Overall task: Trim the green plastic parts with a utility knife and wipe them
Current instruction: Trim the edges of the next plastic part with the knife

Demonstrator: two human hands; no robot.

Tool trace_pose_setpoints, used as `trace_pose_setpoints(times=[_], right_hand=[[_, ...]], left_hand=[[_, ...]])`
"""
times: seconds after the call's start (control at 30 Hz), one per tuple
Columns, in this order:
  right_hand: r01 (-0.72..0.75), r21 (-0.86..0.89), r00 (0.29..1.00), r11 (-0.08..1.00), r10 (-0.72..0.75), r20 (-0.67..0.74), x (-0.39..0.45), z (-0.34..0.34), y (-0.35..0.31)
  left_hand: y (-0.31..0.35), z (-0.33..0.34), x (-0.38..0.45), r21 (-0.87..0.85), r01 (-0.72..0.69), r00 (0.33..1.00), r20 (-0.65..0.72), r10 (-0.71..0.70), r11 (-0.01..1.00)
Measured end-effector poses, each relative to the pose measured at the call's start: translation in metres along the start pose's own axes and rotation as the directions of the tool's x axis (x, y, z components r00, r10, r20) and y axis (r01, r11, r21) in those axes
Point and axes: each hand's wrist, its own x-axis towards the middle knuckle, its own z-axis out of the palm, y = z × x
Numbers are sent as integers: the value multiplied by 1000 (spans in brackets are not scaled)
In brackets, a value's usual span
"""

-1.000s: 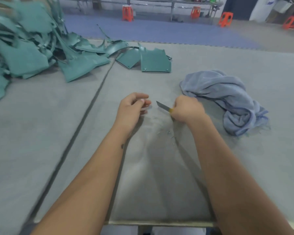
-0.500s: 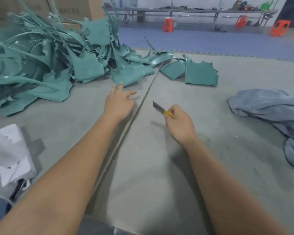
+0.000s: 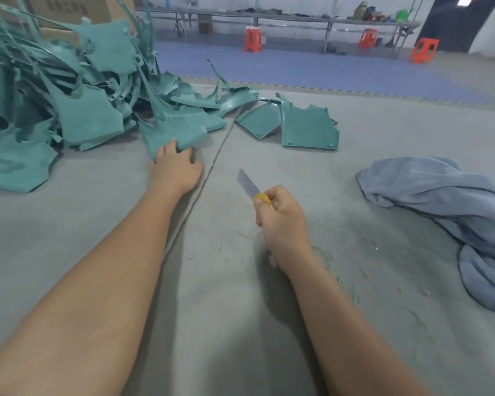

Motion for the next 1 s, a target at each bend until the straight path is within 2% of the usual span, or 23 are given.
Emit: trace_pose_setpoints(times=[0.13,0.2,0.3,0.33,0.4,0.53,0.6,0.63,0.7,0.77,0.83,0.9,1.0], right_hand=[[-14,55,995,998,19,-102,1,0,-2],[-28,104,994,994,38,-100,0,-1,-4],[-84,252,988,964,113,-101,-2,-7,-8],[-112,299,983,948,150,-107,-3,-9,-9],[-157,379,970,912,215,-116,-4,-14,-13],[-175,641,910,748,371,-185,0,-34,-25],[-159,712,871,684,436,-225,3,-52,-26],[-172,687,861,706,446,-243,4,-62,-23],[-239,565,867,790,436,-243,4,-80,-15],[-278,499,890,821,416,-189,4,-92,-8],[-287,495,903,820,405,-146,3,-98,-2],[-274,481,914,833,381,-140,1,-99,3],[-207,457,942,865,302,-146,-2,-101,12]], left_hand=[[-8,-8,-20,-67,-28,999,-39,25,997],[-11,-17,-30,-201,-57,996,-77,42,978],[-4,-36,-43,-444,-142,979,-193,61,885],[1,-41,-49,-451,-198,968,-228,102,870],[18,-46,-67,-326,-358,920,-282,272,875],[60,-28,-114,-110,-572,815,-192,547,813],[76,-12,-136,-121,-621,781,-180,598,775],[82,-5,-145,-213,-622,782,-197,591,753],[93,1,-158,-566,-513,849,-224,478,645],[104,0,-164,-854,-248,949,-120,292,457],[110,-2,-165,-943,-49,994,-14,108,330],[110,0,-159,-963,68,997,55,-55,260],[104,4,-154,-935,115,987,68,-147,335]])
